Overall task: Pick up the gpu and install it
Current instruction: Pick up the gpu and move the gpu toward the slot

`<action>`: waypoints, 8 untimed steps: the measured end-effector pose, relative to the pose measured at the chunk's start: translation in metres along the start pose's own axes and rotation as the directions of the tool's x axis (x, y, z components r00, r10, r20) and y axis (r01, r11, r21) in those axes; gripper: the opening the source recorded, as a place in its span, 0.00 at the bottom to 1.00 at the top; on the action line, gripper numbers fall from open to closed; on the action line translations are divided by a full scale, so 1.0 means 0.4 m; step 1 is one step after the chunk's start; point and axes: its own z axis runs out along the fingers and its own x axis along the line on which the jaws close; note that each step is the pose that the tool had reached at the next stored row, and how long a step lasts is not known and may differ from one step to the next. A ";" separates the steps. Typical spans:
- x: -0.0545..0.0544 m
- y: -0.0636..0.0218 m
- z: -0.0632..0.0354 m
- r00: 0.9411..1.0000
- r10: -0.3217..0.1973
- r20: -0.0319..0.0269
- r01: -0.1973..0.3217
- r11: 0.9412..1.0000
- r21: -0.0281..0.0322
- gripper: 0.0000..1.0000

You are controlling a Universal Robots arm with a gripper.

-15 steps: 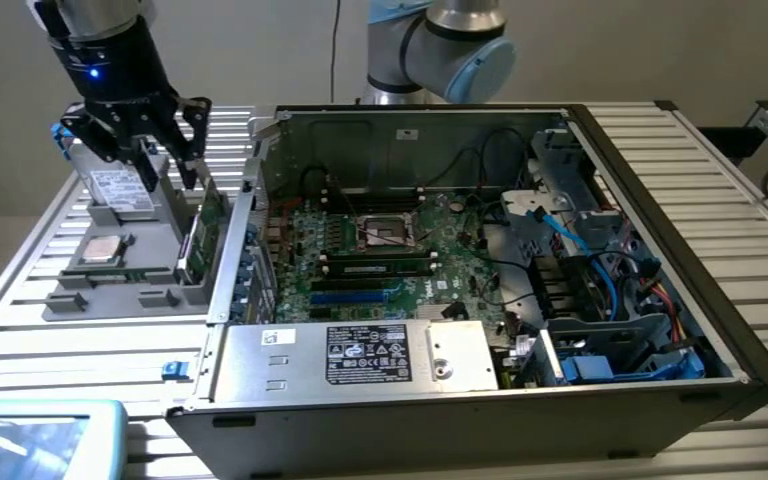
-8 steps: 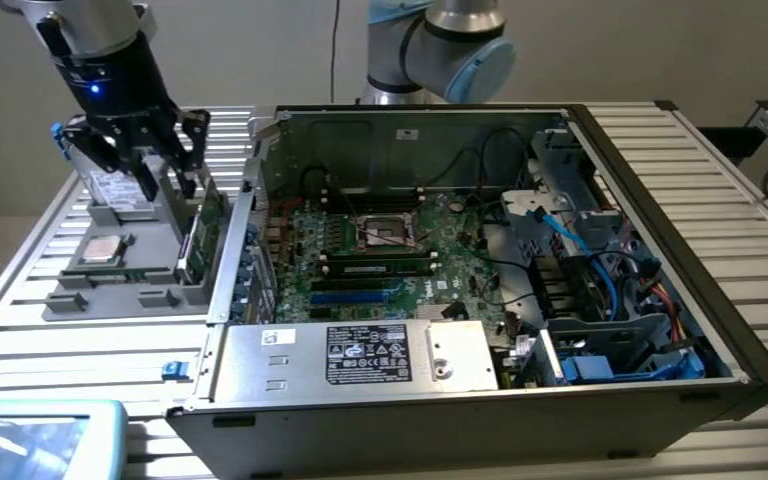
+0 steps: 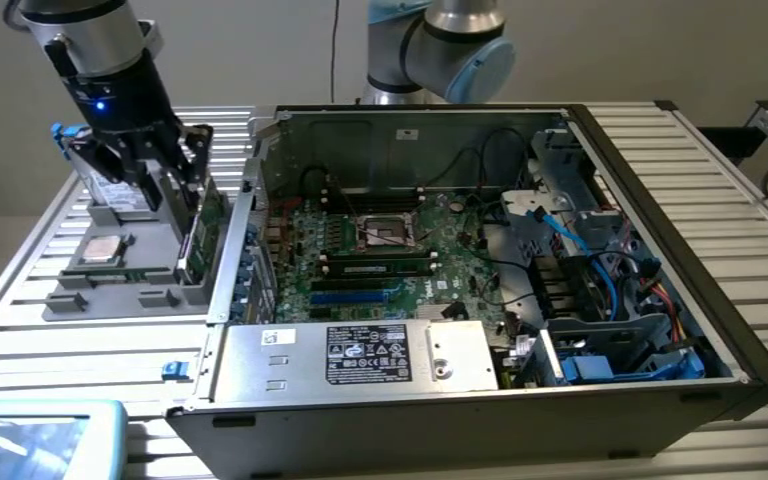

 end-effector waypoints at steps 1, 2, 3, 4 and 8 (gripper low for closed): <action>0.000 -0.001 0.005 1.000 0.002 0.000 -0.002 1.000 0.000 0.49; 0.001 -0.001 0.009 1.000 0.004 0.000 -0.004 1.000 -0.001 0.49; 0.001 -0.001 0.014 1.000 0.005 0.000 -0.005 1.000 -0.002 0.49; 0.001 -0.002 0.018 1.000 0.007 0.000 -0.007 1.000 -0.003 0.49; 0.001 -0.003 0.034 1.000 0.014 0.000 -0.014 1.000 -0.011 0.49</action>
